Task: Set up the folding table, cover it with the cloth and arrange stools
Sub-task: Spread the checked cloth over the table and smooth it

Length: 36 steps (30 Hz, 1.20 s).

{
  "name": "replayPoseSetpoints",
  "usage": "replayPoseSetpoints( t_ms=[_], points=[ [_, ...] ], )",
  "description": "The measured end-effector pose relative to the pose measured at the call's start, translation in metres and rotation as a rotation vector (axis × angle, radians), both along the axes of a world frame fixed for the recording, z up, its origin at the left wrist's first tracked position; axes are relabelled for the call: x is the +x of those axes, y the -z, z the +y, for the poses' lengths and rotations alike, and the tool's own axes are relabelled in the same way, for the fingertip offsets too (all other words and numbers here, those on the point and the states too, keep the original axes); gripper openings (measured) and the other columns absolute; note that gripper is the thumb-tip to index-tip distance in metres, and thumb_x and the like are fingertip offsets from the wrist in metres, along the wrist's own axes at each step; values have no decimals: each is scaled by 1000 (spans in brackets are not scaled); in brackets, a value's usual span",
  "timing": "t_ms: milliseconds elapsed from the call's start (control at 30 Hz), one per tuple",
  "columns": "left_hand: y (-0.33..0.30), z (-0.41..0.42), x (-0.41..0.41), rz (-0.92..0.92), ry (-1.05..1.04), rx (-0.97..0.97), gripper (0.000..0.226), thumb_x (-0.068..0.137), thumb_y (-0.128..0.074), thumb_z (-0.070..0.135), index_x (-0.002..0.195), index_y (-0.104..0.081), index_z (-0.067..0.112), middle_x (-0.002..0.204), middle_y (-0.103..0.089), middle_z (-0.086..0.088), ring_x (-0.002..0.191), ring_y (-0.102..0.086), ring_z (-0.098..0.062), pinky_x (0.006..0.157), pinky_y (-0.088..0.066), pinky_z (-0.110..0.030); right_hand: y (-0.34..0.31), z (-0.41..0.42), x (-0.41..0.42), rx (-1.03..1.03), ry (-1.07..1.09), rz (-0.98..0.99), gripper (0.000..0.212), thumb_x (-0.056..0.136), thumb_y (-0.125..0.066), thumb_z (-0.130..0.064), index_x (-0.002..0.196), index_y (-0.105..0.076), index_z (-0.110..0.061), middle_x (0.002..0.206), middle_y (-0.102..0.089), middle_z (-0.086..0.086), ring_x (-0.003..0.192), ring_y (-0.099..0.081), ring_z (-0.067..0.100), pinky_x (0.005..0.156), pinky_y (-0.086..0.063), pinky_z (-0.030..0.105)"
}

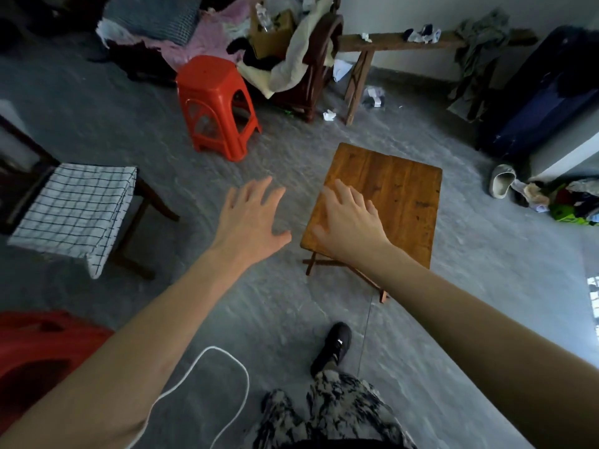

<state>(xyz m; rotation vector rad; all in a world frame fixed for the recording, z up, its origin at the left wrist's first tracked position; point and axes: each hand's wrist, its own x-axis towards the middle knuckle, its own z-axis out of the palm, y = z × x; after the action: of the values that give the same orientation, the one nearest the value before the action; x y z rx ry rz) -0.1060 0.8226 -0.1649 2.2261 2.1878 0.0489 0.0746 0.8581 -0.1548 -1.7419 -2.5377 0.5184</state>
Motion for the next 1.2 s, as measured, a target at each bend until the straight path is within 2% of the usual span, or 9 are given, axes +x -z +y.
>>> replayPoseSetpoints(
  t_ms=[300, 433, 567, 833, 1200],
  points=[
    [-7, -131, -82, 28, -151, -46, 83, 78, -63, 54, 148, -31, 25, 158, -23, -5, 141, -24, -28, 114, -20, -50, -11, -88, -97, -47, -193, -24, 68, 87, -55, -42, 146, -31, -15, 155, -23, 12, 143, -22, 34, 113, -24, 58],
    [-12, -170, -116, 6, -235, -56, 80, 82, -60, 55, 149, -29, 24, 158, -20, -4, 143, -20, -28, 115, -18, -50, -14, -109, -139, -71, -288, -44, 63, 87, -55, -42, 141, -37, -14, 148, -31, 12, 139, -28, 33, 112, -27, 57],
    [-19, -195, -151, 15, -332, -42, 78, 83, -57, 56, 149, -29, 24, 158, -20, -4, 142, -21, -28, 116, -19, -48, -21, -115, -181, -49, -390, -54, 66, 88, -56, -43, 143, -35, -14, 147, -32, 13, 137, -30, 35, 110, -28, 56],
    [-4, -210, -216, -16, -503, -79, 79, 81, -60, 53, 148, -33, 21, 157, -24, -4, 140, -25, -28, 113, -24, -48, -19, -104, -267, -41, -538, -75, 60, 89, -54, -42, 140, -38, -14, 143, -36, 12, 133, -34, 35, 105, -34, 55],
    [29, -150, -333, -53, -635, -167, 74, 83, -57, 50, 147, -33, 20, 156, -26, -4, 139, -28, -28, 112, -26, -46, 1, -28, -398, -72, -625, -59, 56, 90, -54, -39, 137, -40, -12, 145, -34, 12, 134, -32, 34, 106, -34, 52]
  ],
)
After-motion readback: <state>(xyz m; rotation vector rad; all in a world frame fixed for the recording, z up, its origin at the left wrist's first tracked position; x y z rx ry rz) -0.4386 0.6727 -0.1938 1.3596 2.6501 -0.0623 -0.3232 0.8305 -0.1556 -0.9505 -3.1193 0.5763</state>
